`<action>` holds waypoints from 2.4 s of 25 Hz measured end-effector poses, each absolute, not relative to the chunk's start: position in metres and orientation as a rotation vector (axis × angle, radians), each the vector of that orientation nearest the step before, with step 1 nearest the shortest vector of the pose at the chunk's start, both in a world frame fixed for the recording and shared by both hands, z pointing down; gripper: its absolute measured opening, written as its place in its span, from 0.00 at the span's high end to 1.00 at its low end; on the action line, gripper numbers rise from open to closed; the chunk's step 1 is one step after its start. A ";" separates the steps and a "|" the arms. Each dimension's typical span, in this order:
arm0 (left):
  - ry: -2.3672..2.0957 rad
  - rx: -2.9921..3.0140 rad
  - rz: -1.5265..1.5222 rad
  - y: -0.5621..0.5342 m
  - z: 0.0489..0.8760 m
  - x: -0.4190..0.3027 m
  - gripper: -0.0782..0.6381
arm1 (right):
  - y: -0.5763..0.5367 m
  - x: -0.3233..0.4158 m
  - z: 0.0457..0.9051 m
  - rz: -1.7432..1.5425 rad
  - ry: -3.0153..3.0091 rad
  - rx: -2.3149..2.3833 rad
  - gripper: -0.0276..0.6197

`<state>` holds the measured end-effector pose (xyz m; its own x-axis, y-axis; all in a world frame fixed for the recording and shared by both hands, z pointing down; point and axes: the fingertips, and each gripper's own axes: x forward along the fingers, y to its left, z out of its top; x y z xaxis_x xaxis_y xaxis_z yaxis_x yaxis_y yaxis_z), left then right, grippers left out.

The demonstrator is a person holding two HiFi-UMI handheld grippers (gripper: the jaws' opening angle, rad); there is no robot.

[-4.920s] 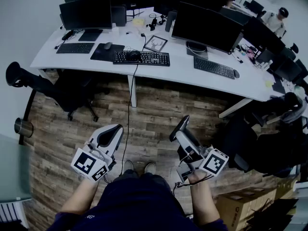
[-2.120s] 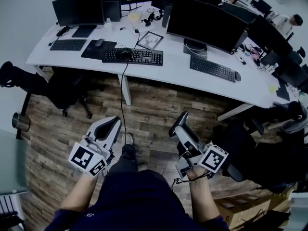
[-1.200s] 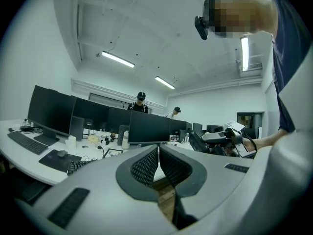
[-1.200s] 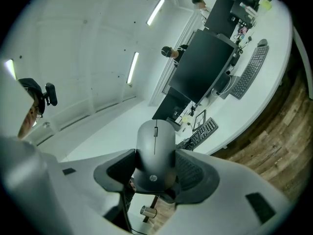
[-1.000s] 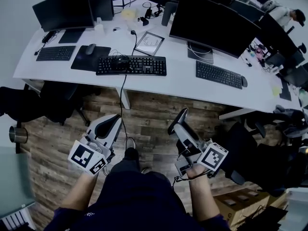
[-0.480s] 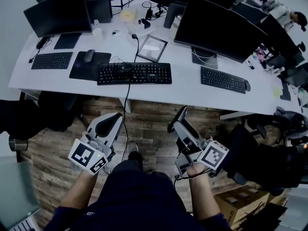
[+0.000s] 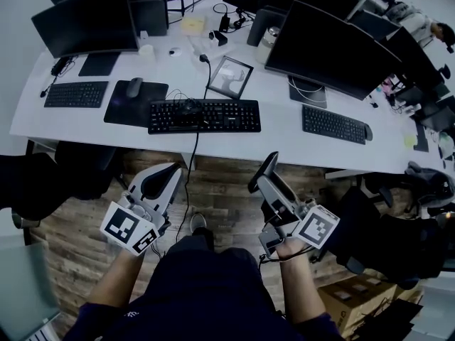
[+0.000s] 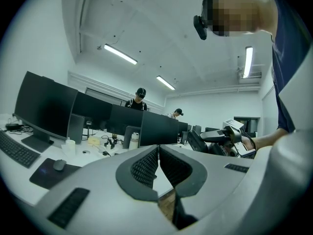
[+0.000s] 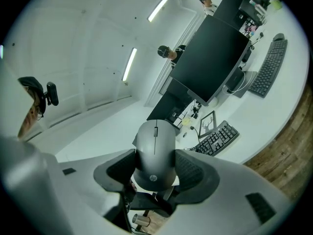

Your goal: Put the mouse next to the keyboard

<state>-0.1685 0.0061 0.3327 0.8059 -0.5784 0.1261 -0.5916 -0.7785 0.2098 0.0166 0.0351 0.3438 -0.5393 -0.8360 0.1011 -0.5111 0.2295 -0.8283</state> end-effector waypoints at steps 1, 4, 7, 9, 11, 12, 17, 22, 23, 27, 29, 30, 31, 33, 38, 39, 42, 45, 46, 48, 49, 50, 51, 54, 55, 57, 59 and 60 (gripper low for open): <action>-0.906 2.755 0.078 0.004 0.333 -0.170 0.84 | 0.033 0.015 0.344 -1.231 2.137 -1.246 0.56; -0.902 2.755 0.073 0.000 0.333 -0.173 0.84 | 0.030 0.012 0.345 -1.234 2.130 -1.255 0.56; -0.895 2.757 0.073 -0.004 0.334 -0.173 0.84 | 0.026 0.010 0.343 -1.224 2.144 -1.257 0.56; -0.893 2.756 0.074 -0.006 0.335 -0.173 0.84 | 0.023 0.010 0.343 -1.214 2.153 -1.261 0.56; -0.892 2.757 0.076 -0.008 0.335 -0.172 0.84 | 0.020 0.011 0.341 -1.198 2.172 -1.260 0.56; -0.893 2.758 0.079 -0.009 0.335 -0.171 0.84 | 0.018 0.011 0.340 -1.191 2.181 -1.258 0.56; -0.900 2.760 0.084 -0.017 0.336 -0.167 0.84 | 0.012 0.019 0.349 -1.231 2.138 -1.262 0.56; -0.912 2.762 0.093 -0.032 0.334 -0.156 0.84 | -0.008 0.027 0.344 -1.197 2.186 -1.239 0.56; -0.915 2.760 0.096 -0.036 0.335 -0.154 0.84 | -0.012 0.030 0.345 -1.201 2.184 -1.236 0.56; -0.931 2.748 0.110 -0.051 0.339 -0.143 0.84 | -0.029 0.040 0.348 -1.208 2.190 -1.211 0.56; -0.939 2.742 0.118 -0.059 0.342 -0.136 0.84 | -0.038 0.046 0.351 -1.215 2.194 -1.202 0.56; -0.942 2.739 0.121 -0.063 0.343 -0.131 0.84 | -0.043 0.051 0.354 -1.224 2.193 -1.201 0.56; -0.945 2.737 0.125 -0.067 0.344 -0.126 0.84 | -0.048 0.056 0.356 -1.233 2.192 -1.199 0.56; -0.953 2.729 0.132 -0.076 0.346 -0.117 0.84 | -0.058 0.065 0.360 -1.246 2.193 -1.192 0.56; -0.984 2.703 0.150 -0.099 0.353 -0.096 0.84 | -0.085 0.085 0.366 -1.270 2.208 -1.167 0.56; -0.989 2.699 0.153 -0.103 0.354 -0.092 0.84 | -0.091 0.090 0.367 -1.275 2.211 -1.164 0.56; -1.007 2.689 0.160 -0.116 0.355 -0.078 0.84 | -0.106 0.104 0.370 -1.294 2.213 -1.154 0.56; -1.027 2.678 0.166 -0.127 0.357 -0.065 0.84 | -0.119 0.118 0.373 -1.317 2.202 -1.135 0.56; -1.034 2.674 0.168 -0.130 0.357 -0.061 0.84 | -0.124 0.122 0.375 -1.318 2.211 -1.133 0.56; -1.048 2.667 0.170 -0.137 0.359 -0.054 0.84 | -0.133 0.129 0.376 -1.312 2.237 -1.126 0.56; -1.055 2.663 0.171 -0.140 0.360 -0.051 0.84 | -0.137 0.133 0.379 -1.319 2.238 -1.126 0.56; -1.063 2.659 0.173 -0.143 0.361 -0.048 0.84 | -0.141 0.137 0.381 -1.329 2.237 -1.125 0.56; -1.070 2.654 0.175 -0.146 0.362 -0.045 0.84 | -0.145 0.141 0.383 -1.334 2.242 -1.122 0.56; -1.092 2.640 0.187 -0.154 0.364 -0.035 0.84 | -0.154 0.152 0.390 -1.372 2.231 -1.111 0.56; -1.099 2.636 0.190 -0.157 0.364 -0.032 0.84 | -0.157 0.156 0.393 -1.389 2.221 -1.109 0.56; -1.112 2.628 0.195 -0.162 0.366 -0.026 0.84 | -0.164 0.162 0.399 -1.406 2.222 -1.107 0.56; -1.125 2.618 0.202 -0.167 0.368 -0.022 0.84 | -0.170 0.167 0.404 -1.415 2.235 -1.110 0.56; -1.130 2.613 0.205 -0.169 0.369 -0.020 0.84 | -0.173 0.170 0.407 -1.421 2.239 -1.110 0.56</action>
<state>-0.0200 -0.1687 0.3695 0.6826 -0.6899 0.2410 -0.7306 -0.6517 0.2037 0.1695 -0.1732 0.4072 -0.6720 -0.7209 0.1695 -0.4602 0.2271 -0.8583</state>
